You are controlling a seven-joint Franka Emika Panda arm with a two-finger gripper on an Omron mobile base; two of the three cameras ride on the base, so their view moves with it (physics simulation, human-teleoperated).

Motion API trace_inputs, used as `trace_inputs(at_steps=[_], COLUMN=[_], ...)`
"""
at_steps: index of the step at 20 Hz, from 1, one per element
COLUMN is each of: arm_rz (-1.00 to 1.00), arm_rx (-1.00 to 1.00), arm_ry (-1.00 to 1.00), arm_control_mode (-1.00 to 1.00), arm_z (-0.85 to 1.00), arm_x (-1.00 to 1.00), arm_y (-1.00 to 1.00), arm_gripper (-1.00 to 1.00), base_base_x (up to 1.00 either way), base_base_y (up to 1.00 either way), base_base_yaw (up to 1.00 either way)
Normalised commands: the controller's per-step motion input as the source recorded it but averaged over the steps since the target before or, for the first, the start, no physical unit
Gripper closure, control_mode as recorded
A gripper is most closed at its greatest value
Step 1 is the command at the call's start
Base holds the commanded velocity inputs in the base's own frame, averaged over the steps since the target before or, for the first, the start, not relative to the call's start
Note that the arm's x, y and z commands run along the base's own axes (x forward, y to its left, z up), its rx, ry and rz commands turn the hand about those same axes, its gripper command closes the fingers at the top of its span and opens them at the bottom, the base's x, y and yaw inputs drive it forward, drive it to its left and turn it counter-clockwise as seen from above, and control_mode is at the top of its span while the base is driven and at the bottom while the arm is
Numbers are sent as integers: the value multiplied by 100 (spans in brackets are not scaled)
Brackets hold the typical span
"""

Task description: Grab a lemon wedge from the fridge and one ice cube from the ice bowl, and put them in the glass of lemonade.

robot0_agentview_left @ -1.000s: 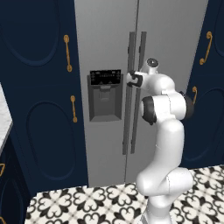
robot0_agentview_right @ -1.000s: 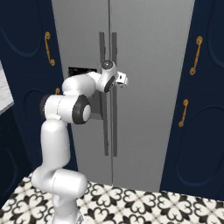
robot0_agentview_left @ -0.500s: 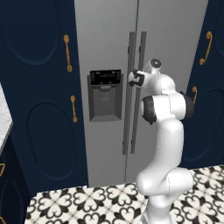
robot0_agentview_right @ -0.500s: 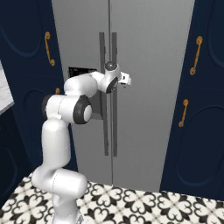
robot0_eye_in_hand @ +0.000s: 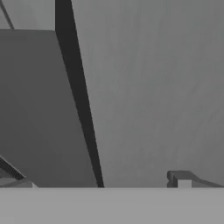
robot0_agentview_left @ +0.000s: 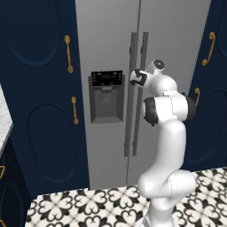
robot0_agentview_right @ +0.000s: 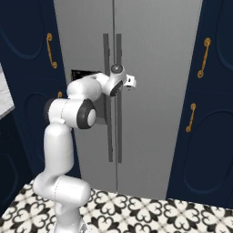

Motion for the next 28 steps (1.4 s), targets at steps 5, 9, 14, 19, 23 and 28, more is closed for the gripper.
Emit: trace_inputs(at_steps=[5,9,14,19,23,28], arm_rz=[0,-1,-1,0,-1,-6], arm_rx=[0,0,0,0,0,0], arm_ry=[-2,-1,-2,0,1,5], arm_control_mode=[-100,-100,-100,-100,-100,-100], arm_z=[0,-18,-21,0,0,3], arm_x=[4,71,58,11,2,0], arm_y=[22,-3,-3,0,0,-1], arm_gripper=[-100,-100,-100,100,100,100], base_base_x=[0,0,0,0,0,0], base_base_y=[0,0,0,0,0,0], base_base_yaw=[0,0,0,0,0,0])
